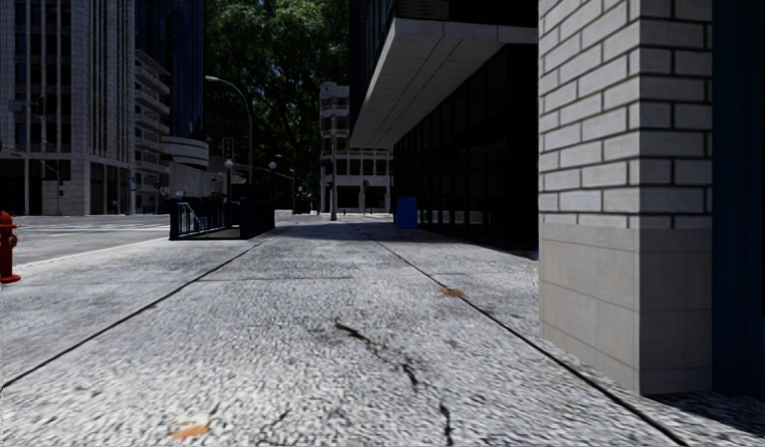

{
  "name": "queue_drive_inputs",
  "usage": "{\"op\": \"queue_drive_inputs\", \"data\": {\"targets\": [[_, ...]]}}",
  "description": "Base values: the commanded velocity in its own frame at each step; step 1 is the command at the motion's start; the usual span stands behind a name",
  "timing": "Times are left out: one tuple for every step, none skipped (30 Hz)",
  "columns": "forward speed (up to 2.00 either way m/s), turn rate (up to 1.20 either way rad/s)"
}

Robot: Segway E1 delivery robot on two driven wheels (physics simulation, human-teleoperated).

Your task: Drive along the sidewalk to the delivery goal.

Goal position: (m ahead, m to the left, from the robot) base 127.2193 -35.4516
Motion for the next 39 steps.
{"op": "queue_drive_inputs", "data": {"targets": [[2.00,0.00],[2.00,0.00],[2.00,0.00],[2.00,0.00],[2.00,0.00],[2.00,0.00],[2.00,0.00],[2.00,0.00],[2.00,0.00],[2.00,0.00],[2.00,0.00],[2.00,0.00],[2.00,0.00],[2.00,0.00],[2.00,0.00],[2.00,0.00],[2.00,0.00],[2.00,0.00],[2.00,0.00],[2.00,0.00],[2.00,0.00],[2.00,0.00],[2.00,0.00],[2.00,0.00],[2.00,0.00],[2.00,0.00],[2.00,0.00],[2.00,0.00],[2.00,0.00],[2.00,0.00],[2.00,0.00],[2.00,0.00],[2.00,0.00],[2.00,0.00],[2.00,0.00],[2.00,0.00],[2.00,0.00],[2.00,0.00],[2.00,0.00]]}}
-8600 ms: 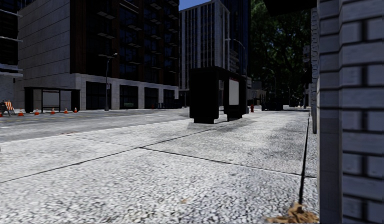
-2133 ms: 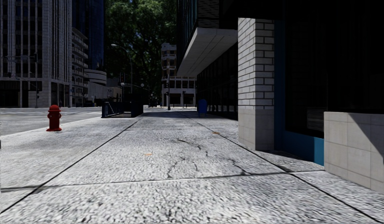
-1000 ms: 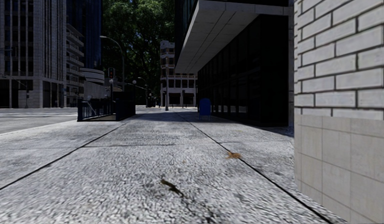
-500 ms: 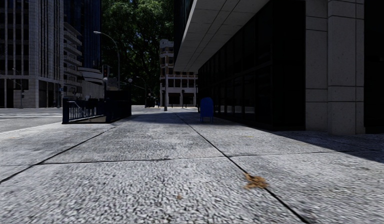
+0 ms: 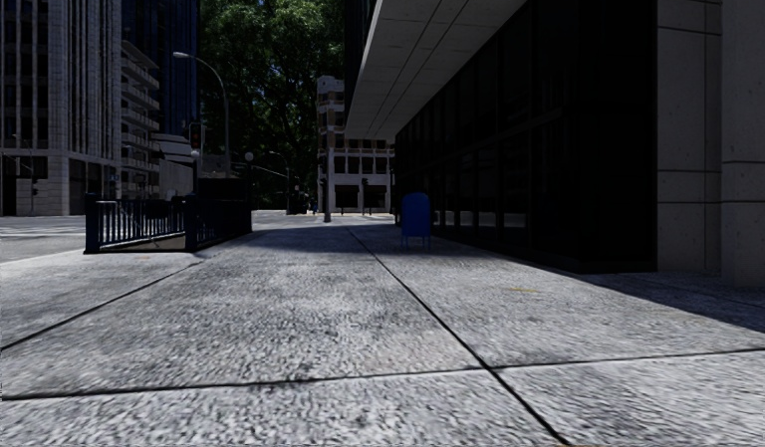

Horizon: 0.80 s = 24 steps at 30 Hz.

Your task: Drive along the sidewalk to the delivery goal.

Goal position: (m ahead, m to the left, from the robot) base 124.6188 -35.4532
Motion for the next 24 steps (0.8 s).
{"op": "queue_drive_inputs", "data": {"targets": [[2.00,0.00],[2.00,0.00],[2.00,0.00],[2.00,0.00],[2.00,0.00],[2.00,0.00],[2.00,0.00],[2.00,0.00],[2.00,0.00],[2.00,0.00],[2.00,0.00],[2.00,0.00],[2.00,0.00],[2.00,0.00],[2.00,0.00],[2.00,0.00],[2.00,0.00],[2.00,0.00],[2.00,0.00],[2.00,0.00],[2.00,0.00],[2.00,0.00],[2.00,0.00],[2.00,0.00]]}}
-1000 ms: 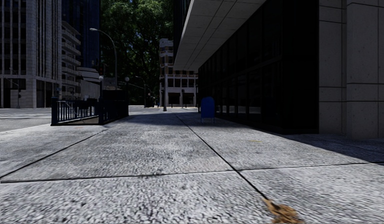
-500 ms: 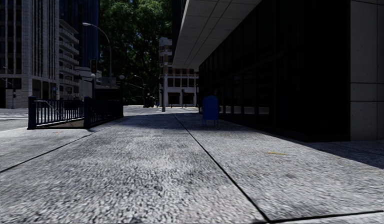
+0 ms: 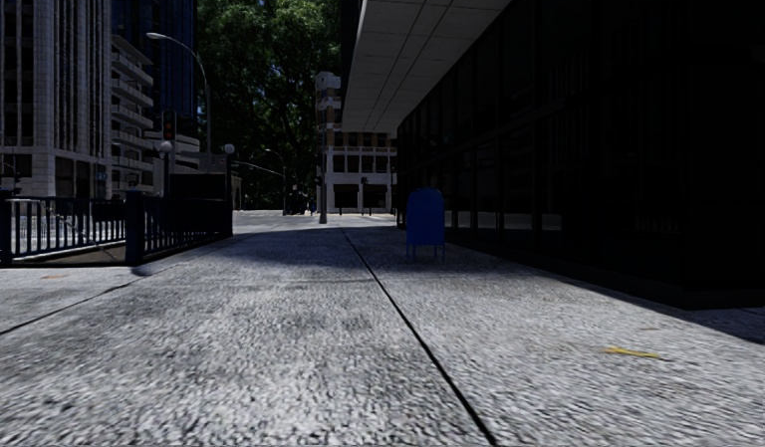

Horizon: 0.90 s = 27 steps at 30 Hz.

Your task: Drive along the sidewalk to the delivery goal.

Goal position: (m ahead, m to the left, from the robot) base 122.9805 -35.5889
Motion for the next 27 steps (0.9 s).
{"op": "queue_drive_inputs", "data": {"targets": [[2.00,0.00],[2.00,0.00],[2.00,0.00],[2.00,0.00],[2.00,0.00],[2.00,0.00],[2.00,0.00],[2.00,0.00],[2.00,0.00],[2.00,0.00],[2.00,0.00],[2.00,0.00],[2.00,0.00],[2.00,0.00],[2.00,0.00],[2.00,0.00],[2.00,0.00],[2.00,0.00],[2.00,0.00],[2.00,0.00],[2.00,0.00],[2.00,0.00],[2.00,0.00],[2.00,0.00],[2.00,0.00],[2.00,0.00],[2.00,0.00]]}}
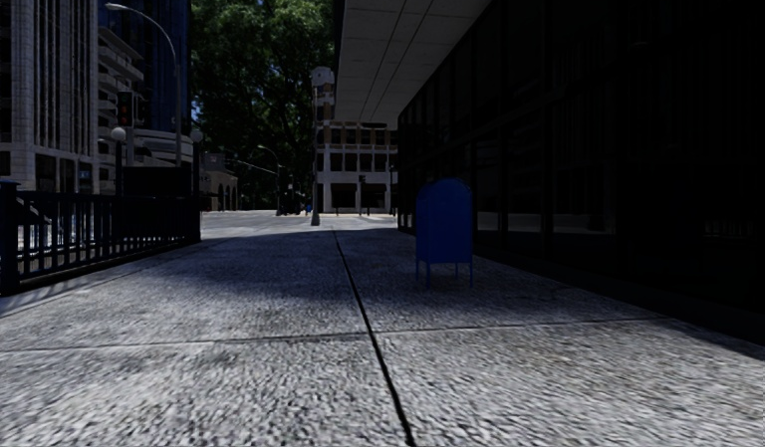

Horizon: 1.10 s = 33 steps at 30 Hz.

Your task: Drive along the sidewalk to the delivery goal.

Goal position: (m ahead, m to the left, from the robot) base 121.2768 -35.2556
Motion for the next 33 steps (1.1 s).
{"op": "queue_drive_inputs", "data": {"targets": [[2.00,0.00],[2.00,0.00],[2.00,0.06],[2.00,0.06],[2.00,0.17],[2.00,0.26],[2.00,0.33],[2.00,0.36],[2.00,0.37],[2.00,0.37],[2.00,0.37],[2.00,0.37],[2.00,0.37],[2.00,0.00],[2.00,0.00],[2.00,0.00],[2.00,0.00],[2.00,0.00],[2.00,0.00],[2.00,0.00],[2.00,0.00],[2.00,0.00],[2.00,0.00],[2.00,0.00],[2.00,0.00],[2.00,0.00],[2.00,0.00],[2.00,0.00],[2.00,0.00],[2.00,0.00],[2.00,0.00],[2.00,0.00],[2.00,0.00]]}}
